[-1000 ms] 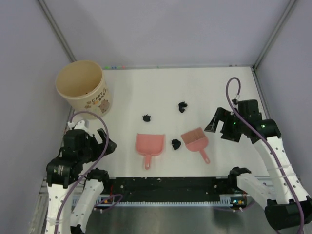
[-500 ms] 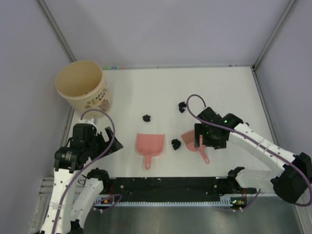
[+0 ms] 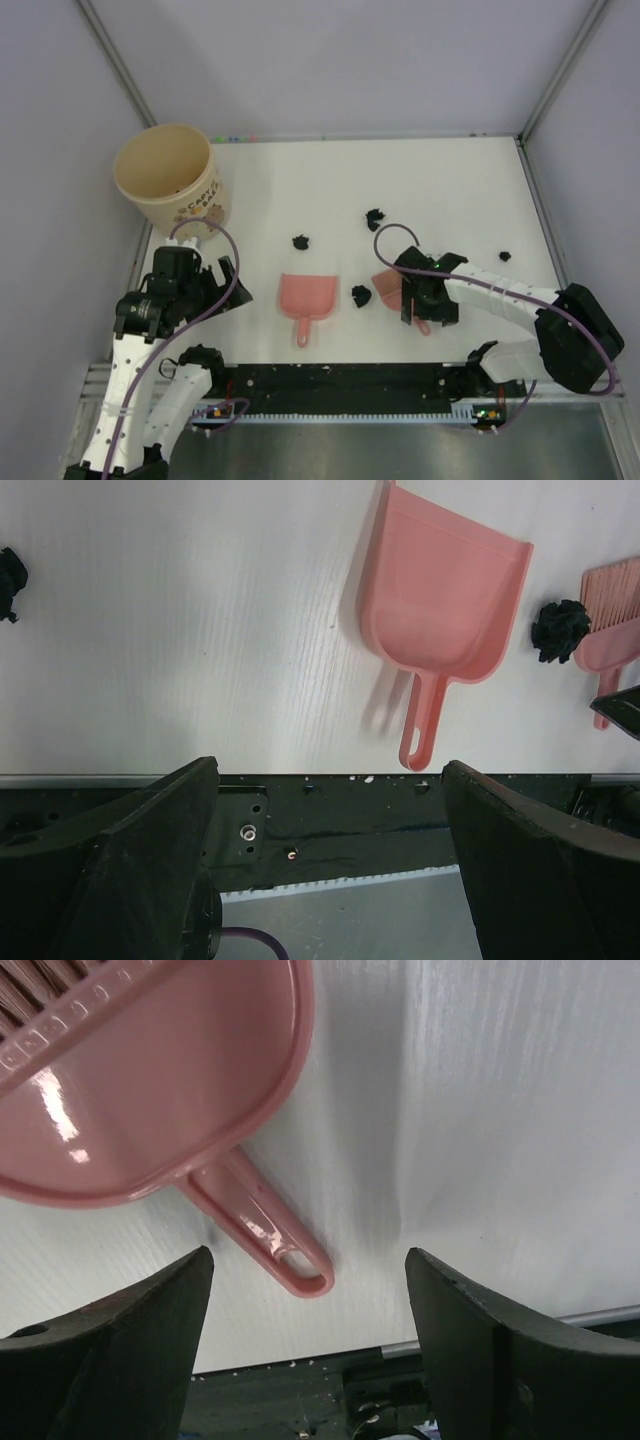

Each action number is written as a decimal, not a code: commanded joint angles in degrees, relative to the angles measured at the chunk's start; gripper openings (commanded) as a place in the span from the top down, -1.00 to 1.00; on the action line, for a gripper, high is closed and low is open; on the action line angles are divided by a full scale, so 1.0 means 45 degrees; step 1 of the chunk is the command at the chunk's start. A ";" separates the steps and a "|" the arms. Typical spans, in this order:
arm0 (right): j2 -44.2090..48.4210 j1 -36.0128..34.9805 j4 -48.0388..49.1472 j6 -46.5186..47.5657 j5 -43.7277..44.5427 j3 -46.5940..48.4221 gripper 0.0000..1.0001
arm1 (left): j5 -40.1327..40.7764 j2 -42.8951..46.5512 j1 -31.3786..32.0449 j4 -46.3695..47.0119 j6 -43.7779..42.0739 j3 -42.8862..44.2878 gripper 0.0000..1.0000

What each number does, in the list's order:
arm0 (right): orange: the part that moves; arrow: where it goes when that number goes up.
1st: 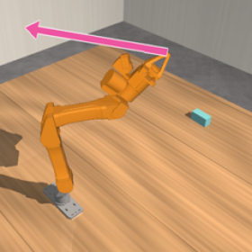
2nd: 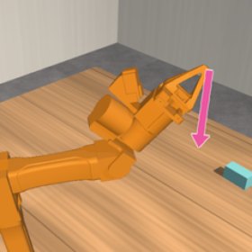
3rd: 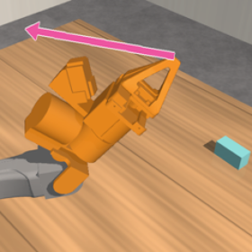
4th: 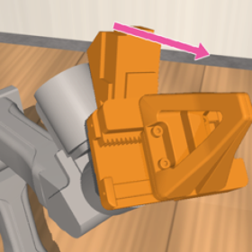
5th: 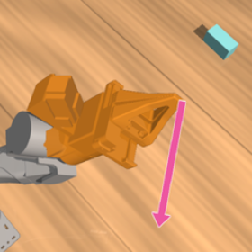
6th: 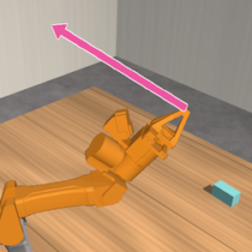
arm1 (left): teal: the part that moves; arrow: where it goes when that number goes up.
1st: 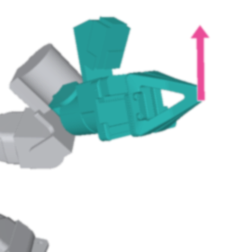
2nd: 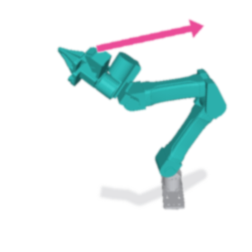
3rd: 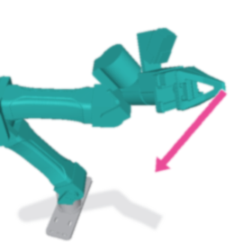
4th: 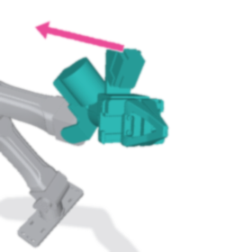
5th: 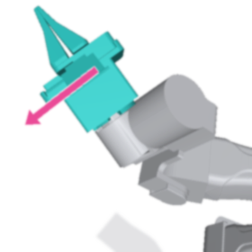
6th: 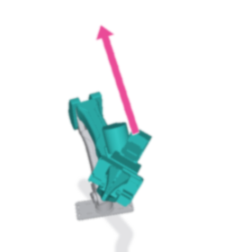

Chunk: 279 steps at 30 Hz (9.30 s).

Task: Sweep away the paper scraps from the table

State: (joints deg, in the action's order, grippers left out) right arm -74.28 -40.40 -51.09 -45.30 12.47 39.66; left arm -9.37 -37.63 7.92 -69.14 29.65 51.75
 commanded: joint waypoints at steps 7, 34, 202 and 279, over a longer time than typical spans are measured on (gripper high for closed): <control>-0.1773 -0.0182 0.2270 0.0164 0.0744 0.0367 -0.24 | 0.0187 -0.0271 0.0056 0.0619 -0.0065 0.0278 -0.96; 0.0569 -0.0162 -0.1145 0.0691 0.0706 0.3860 1.00 | -0.5181 -0.1599 0.0231 0.4638 0.0479 0.1294 -0.95; 0.2132 -0.1139 0.8426 -0.0677 -0.2225 1.0990 1.00 | 0.3369 -0.3320 0.5271 1.1231 0.5230 0.5668 -0.98; 0.1682 -0.0533 -0.4994 -0.0832 0.1057 1.0113 1.00 | 1.0851 -0.8024 1.5993 0.7670 0.6947 -0.3199 -0.18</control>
State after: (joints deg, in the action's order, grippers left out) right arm -67.29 -43.29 -75.72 -49.78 17.08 84.73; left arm 38.22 -72.62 79.55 -37.58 61.45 37.69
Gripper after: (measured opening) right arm 0.062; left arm 0.592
